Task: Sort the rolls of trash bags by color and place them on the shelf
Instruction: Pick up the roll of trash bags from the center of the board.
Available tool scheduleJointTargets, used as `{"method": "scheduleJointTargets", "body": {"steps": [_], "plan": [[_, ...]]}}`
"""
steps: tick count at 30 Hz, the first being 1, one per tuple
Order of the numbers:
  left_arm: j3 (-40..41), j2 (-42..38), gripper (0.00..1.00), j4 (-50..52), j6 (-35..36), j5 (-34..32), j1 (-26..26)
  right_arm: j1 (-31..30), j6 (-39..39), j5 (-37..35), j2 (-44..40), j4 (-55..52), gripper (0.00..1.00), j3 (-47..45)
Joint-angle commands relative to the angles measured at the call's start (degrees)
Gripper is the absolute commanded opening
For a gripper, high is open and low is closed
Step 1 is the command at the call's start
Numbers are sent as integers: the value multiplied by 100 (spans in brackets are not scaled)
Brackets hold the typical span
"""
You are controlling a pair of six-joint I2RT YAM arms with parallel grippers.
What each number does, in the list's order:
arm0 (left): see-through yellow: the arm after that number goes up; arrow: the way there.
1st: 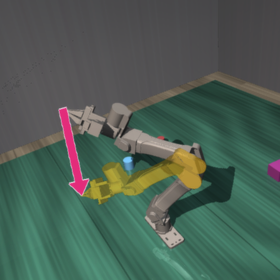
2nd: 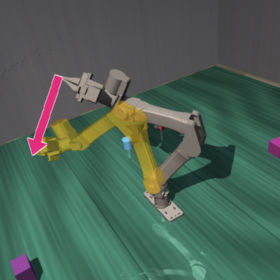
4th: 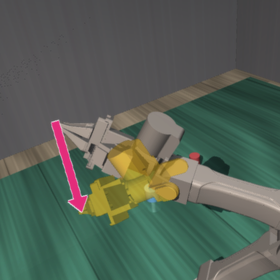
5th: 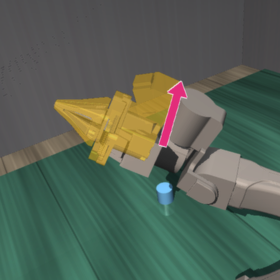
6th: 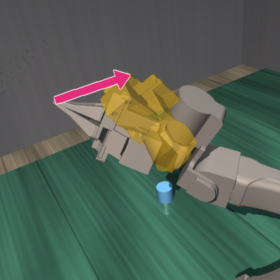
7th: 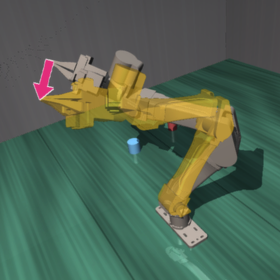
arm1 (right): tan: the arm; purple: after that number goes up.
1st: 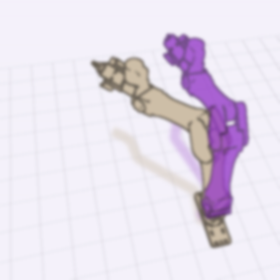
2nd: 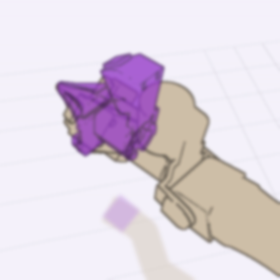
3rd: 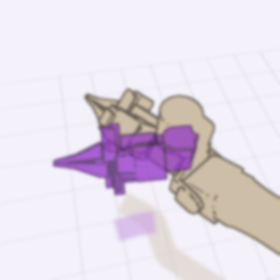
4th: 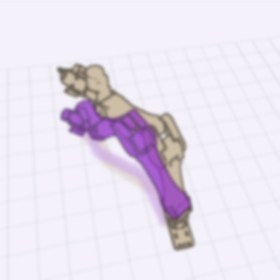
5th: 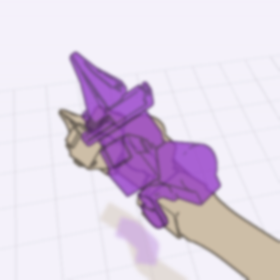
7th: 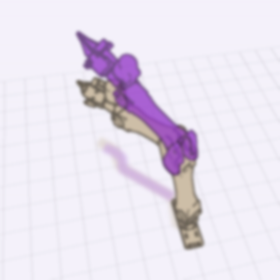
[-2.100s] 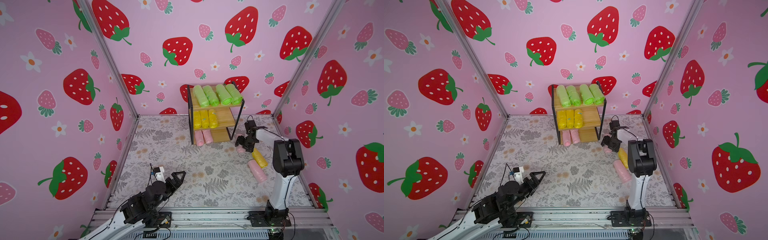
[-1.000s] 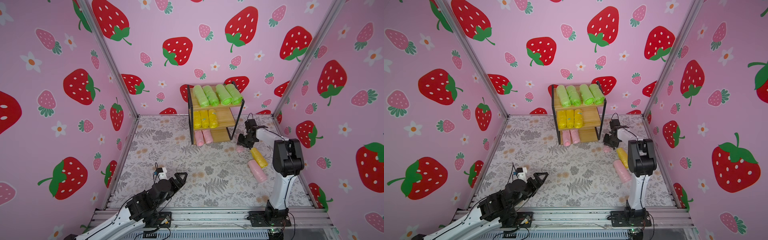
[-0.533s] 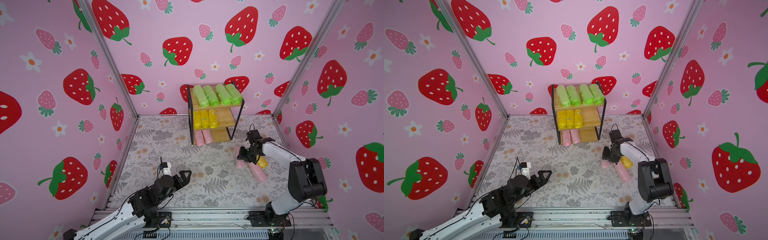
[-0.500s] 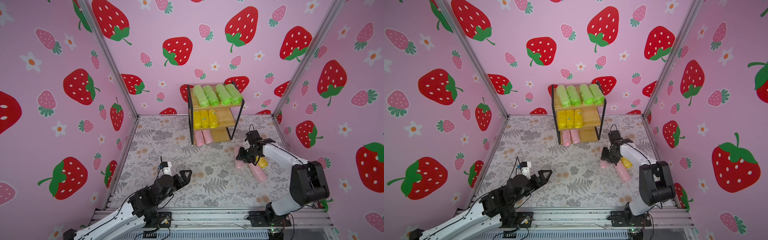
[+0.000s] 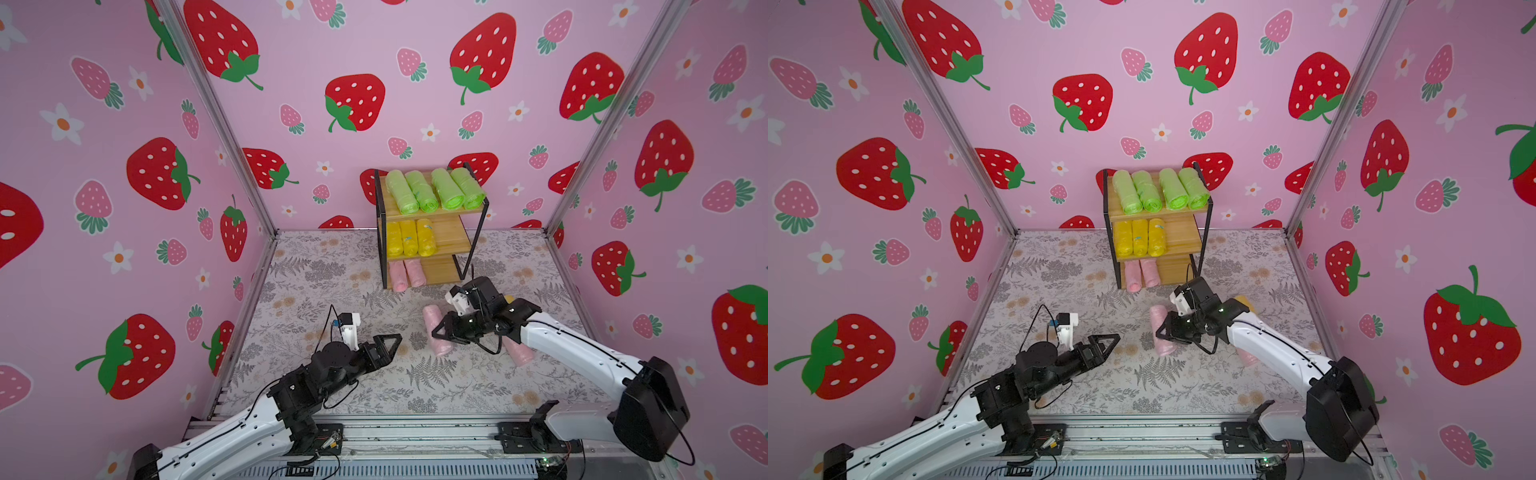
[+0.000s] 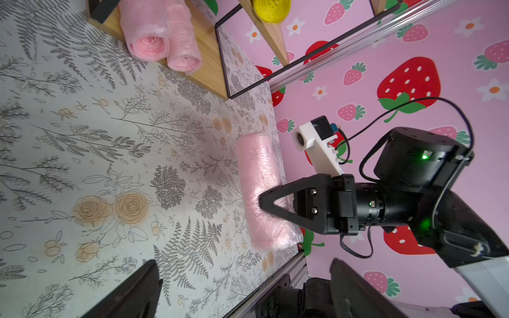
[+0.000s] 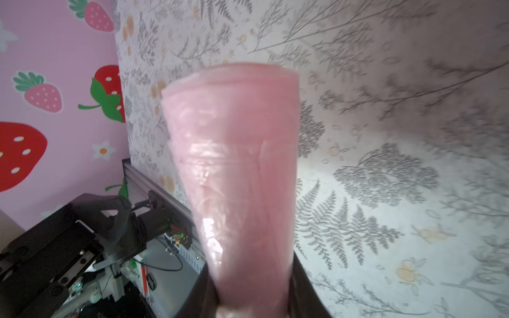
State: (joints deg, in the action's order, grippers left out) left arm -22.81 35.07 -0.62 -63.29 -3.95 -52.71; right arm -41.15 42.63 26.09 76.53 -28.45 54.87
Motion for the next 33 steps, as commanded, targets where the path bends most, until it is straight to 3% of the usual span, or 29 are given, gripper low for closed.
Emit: {"method": "scheduleJointTargets", "body": {"steps": [1, 18, 21, 28, 33], "plan": [[-28, 20, 100, -422, 9, 260, 23, -303, 205, 481, -7, 568, 0, 362], [144, -163, 99, -715, -292, 131, 30, -1472, -31, 875, 353, 341, 0, 1269], [177, -264, 94, -688, -342, 101, 38, -1559, -71, 880, 425, 296, 0, 1297], [445, -745, 69, -528, -604, -117, 68, -1709, -123, 929, 352, 243, 0, 1342], [547, -977, 59, -423, -757, -288, 85, -1865, -176, 1003, 298, 243, 0, 1387]]}}
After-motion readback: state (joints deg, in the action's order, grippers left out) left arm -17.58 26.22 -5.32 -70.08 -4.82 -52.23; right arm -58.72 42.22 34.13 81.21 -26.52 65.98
